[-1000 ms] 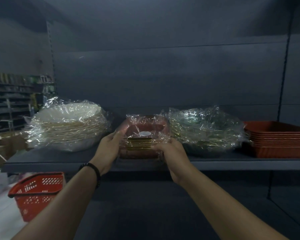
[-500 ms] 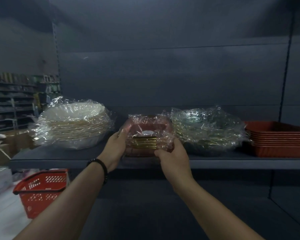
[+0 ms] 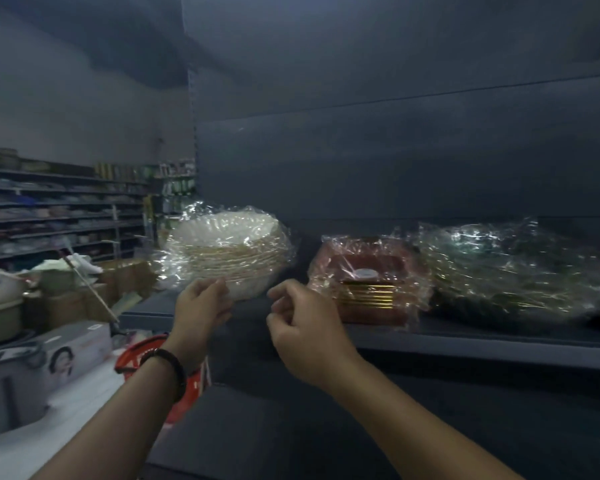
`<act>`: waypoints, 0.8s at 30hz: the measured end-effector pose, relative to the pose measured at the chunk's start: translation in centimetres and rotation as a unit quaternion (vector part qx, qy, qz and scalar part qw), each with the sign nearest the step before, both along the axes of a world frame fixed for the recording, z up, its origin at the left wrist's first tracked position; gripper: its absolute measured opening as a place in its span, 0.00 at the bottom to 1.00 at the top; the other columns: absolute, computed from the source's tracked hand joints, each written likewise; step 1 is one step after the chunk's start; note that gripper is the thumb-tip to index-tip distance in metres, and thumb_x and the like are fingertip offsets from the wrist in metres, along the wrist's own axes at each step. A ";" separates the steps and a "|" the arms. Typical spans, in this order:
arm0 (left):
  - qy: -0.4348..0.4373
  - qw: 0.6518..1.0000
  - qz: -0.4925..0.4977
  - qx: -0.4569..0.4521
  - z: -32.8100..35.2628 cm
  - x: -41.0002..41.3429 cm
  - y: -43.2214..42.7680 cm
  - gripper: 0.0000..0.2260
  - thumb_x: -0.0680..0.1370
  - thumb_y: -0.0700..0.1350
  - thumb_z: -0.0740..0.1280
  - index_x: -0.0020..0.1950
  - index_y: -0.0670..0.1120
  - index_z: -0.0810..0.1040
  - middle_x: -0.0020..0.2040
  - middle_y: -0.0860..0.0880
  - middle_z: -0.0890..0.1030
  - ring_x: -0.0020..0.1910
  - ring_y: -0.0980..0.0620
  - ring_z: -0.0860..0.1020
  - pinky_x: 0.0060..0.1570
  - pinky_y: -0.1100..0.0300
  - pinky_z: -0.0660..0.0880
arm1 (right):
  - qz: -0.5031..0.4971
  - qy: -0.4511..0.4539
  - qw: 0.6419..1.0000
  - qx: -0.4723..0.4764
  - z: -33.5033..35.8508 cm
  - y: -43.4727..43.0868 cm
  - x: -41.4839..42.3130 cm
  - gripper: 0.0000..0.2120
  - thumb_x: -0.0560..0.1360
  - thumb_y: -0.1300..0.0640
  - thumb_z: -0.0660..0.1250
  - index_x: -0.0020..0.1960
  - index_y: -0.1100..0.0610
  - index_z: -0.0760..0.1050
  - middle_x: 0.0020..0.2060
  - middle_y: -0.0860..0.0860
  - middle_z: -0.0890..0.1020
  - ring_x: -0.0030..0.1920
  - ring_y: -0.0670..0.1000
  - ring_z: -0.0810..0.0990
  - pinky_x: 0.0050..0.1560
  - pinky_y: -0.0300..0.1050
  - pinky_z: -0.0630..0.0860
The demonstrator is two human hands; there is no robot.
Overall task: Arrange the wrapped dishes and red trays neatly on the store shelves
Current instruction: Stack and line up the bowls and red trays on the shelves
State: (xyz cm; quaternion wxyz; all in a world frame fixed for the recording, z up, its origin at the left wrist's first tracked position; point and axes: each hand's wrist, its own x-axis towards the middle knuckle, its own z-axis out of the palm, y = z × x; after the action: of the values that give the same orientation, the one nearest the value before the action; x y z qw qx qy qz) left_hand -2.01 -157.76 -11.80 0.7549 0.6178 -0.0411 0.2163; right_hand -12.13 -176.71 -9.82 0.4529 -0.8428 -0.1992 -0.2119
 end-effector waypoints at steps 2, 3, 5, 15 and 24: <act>-0.001 0.999 0.044 -0.014 -0.5 0.6 3.2 0.02 0.85 0.40 0.66 0.54 0.43 0.78 0.43 0.46 0.79 0.39 0.50 0.77 0.40 0.56 0.72 | 0.022 0.088 0.993 0.071 -0.2 2.5 2.5 0.15 0.79 0.57 0.66 0.65 0.49 0.75 0.55 0.45 0.80 0.52 0.45 0.80 0.47 0.42 0.80; -0.003 0.998 0.061 -0.011 -0.6 0.8 4.6 0.03 0.85 0.41 0.67 0.55 0.41 0.79 0.43 0.45 0.80 0.40 0.50 0.77 0.40 0.56 0.73 | 0.027 0.115 0.987 0.110 -0.3 3.6 3.9 0.17 0.79 0.59 0.67 0.66 0.49 0.74 0.56 0.45 0.81 0.53 0.44 0.80 0.45 0.39 0.77; -0.005 0.997 0.070 -0.018 -0.6 1.4 6.9 0.06 0.86 0.43 0.66 0.54 0.41 0.80 0.43 0.47 0.82 0.42 0.49 0.78 0.43 0.56 0.75 | 0.021 0.147 0.969 0.197 -0.7 5.3 7.3 0.20 0.77 0.63 0.66 0.66 0.49 0.73 0.57 0.46 0.82 0.54 0.47 0.81 0.46 0.40 0.75; 0.037 0.990 -0.069 -0.115 1.4 7.3 11.8 0.18 0.86 0.63 0.59 0.58 0.50 0.78 0.56 0.48 0.83 0.53 0.48 0.83 0.58 0.49 0.79 | 0.091 0.258 0.829 0.487 0.7 8.2 16.0 0.26 0.83 0.37 0.58 0.75 0.49 0.73 0.70 0.47 0.79 0.70 0.52 0.76 0.75 0.52 0.68; 0.053 0.993 -0.004 -0.107 2.0 10.6 10.0 0.24 0.88 0.54 0.60 0.79 0.40 0.69 0.53 0.48 0.78 0.52 0.47 0.79 0.69 0.40 0.76 | 0.114 0.189 0.810 0.543 0.7 10.1 17.5 0.26 0.82 0.35 0.60 0.67 0.51 0.81 0.59 0.51 0.87 0.63 0.53 0.84 0.75 0.59 0.72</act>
State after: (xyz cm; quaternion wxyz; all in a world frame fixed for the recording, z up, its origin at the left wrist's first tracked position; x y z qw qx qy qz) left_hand 8.60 -147.75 -9.75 0.8188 0.5436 0.0205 0.1834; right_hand 5.40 -166.66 -9.14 0.8866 -0.4539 -0.0568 -0.0688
